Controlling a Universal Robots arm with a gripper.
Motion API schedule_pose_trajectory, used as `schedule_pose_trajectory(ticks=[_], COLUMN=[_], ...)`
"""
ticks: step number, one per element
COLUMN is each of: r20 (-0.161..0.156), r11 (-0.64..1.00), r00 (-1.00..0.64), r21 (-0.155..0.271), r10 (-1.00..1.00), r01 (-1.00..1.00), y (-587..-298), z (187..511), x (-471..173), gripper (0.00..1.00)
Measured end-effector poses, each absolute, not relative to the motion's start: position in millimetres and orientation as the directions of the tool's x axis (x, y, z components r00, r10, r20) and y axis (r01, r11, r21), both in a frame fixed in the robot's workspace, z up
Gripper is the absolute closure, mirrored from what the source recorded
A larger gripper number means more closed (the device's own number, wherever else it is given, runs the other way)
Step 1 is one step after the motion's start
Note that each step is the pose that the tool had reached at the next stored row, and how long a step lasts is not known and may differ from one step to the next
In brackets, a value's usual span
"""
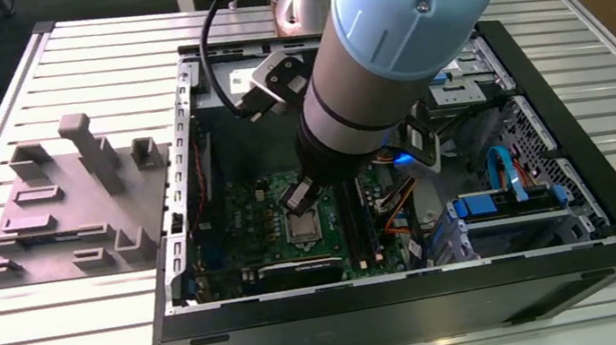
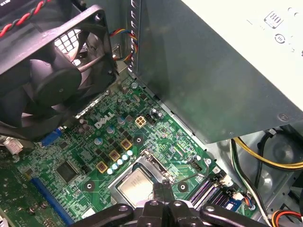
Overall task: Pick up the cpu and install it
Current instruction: 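Install the first cpu locking lever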
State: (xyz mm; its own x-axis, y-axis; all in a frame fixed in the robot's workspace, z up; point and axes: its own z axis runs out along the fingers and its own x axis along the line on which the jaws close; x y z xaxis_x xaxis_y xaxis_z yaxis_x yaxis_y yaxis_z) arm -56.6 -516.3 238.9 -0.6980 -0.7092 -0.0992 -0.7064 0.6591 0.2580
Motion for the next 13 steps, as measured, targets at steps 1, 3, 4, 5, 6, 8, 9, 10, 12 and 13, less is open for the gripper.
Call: schedule_pose_trajectory(ticks=[1, 3, 4, 5, 6, 8, 9, 10, 12, 13], r20=[-0.099, -0.099, -0.099, -0.099, -0.099, -0.099, -0.099, -0.099, -0.099, -0.099], r11=[0.659, 0.659, 0.659, 0.659, 0.659, 0.659, 0.659, 0.659, 0.659, 0.659], r00=[-0.698, -0.698, -0.698, -0.698, -0.698, -0.698, -0.698, -0.698, -0.698, -0.698], r21=[0.258, 0.258, 0.258, 0.258, 0.258, 0.258, 0.258, 0.258, 0.258, 0.258], r10=[-0.709, -0.709, -0.709, -0.709, -0.709, -0.709, -0.709, -0.709, -0.709, -0.709], r01=[-0.706, -0.706, -0.706, -0.706, -0.706, -0.706, -0.706, -0.706, -0.706, -0.706], y=[-516, -516, -516, -516, -516, -516, -516, -516, -515, -515], z=[239, 239, 239, 239, 239, 239, 239, 239, 239, 239], x=[-57, -57, -57, -57, -57, -55, -54, -51, -46, -43], gripper=[0.89, 0.89, 0.89, 0.89, 0.89, 0.89, 0.89, 0.89, 0.89, 0.89])
